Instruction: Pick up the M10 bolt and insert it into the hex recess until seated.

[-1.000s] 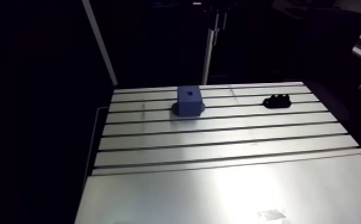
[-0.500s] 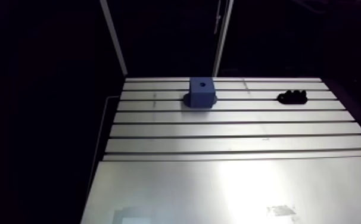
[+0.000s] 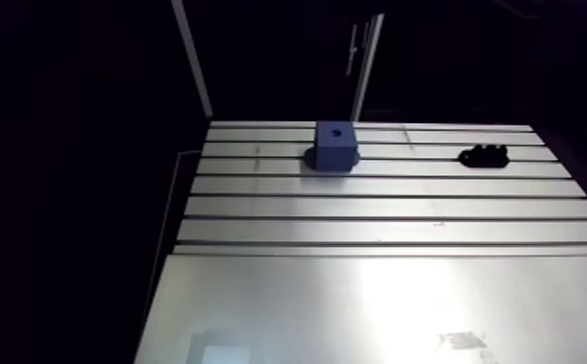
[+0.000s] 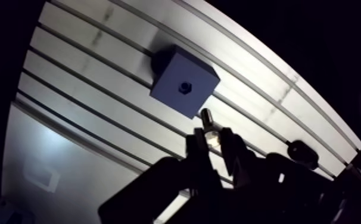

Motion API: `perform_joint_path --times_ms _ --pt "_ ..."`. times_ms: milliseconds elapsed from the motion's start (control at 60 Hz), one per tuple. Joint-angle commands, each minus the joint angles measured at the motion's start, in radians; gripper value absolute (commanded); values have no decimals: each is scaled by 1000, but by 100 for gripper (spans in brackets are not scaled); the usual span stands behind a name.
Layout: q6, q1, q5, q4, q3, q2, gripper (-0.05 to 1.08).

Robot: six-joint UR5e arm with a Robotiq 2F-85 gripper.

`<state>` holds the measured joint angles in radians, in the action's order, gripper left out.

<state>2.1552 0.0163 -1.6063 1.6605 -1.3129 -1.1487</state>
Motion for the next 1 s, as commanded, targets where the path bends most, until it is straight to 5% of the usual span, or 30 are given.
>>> perform_joint_path --times_ms 17,1000 --pt "1 -4 -2 24 -43 8 106" --pt "53 -16 -22 68 -62 73 107"
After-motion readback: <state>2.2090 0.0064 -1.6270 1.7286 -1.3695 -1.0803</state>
